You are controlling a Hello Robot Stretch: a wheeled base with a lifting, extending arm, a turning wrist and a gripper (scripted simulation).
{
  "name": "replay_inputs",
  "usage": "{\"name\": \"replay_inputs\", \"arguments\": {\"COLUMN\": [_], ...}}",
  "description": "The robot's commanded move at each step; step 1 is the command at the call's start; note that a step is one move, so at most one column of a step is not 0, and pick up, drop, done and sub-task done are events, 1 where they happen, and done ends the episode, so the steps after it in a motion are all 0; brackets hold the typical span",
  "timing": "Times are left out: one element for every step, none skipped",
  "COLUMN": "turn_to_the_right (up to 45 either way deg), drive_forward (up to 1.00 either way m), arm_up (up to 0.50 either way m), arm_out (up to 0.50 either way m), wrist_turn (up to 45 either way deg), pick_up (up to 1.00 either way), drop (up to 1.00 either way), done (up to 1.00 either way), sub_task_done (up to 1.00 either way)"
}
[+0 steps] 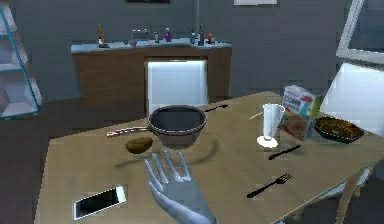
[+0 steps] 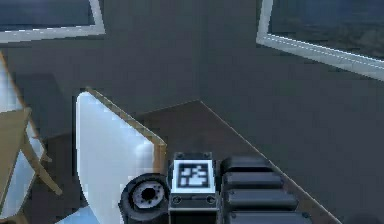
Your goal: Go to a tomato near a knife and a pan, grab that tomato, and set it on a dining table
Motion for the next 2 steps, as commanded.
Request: {"name": "replay_inputs", "arguments": {"turn_to_the_right": [45.0, 45.0], "drive_forward": [0.00, 0.00], "arm_up": [0.00, 0.00], "arm_out": [0.00, 0.00], "wrist_turn": [0.0, 0.0], "pick_up": [0.00, 0.00], "drop": [0.00, 0.00], "done": [0.00, 0.00], "sub_task_done": [0.00, 0.00]}}
